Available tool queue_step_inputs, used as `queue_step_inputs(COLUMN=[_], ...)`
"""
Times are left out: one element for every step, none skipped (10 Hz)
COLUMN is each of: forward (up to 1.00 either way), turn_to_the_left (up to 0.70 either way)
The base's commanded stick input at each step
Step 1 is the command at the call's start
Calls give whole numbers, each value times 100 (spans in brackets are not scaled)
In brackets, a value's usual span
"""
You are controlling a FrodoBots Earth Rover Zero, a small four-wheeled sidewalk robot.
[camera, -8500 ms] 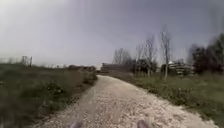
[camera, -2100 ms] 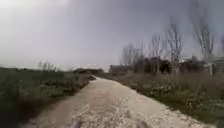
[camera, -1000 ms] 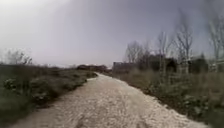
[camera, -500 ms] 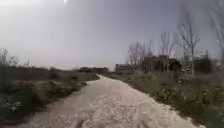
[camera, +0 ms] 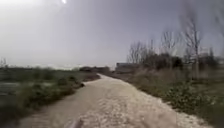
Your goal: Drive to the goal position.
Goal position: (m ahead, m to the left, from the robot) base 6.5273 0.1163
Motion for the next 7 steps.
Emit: queue_step_inputs(forward=[100,100,100,100,100,100,100], turn_to_the_left=[0,0,8,26,33,27,21])
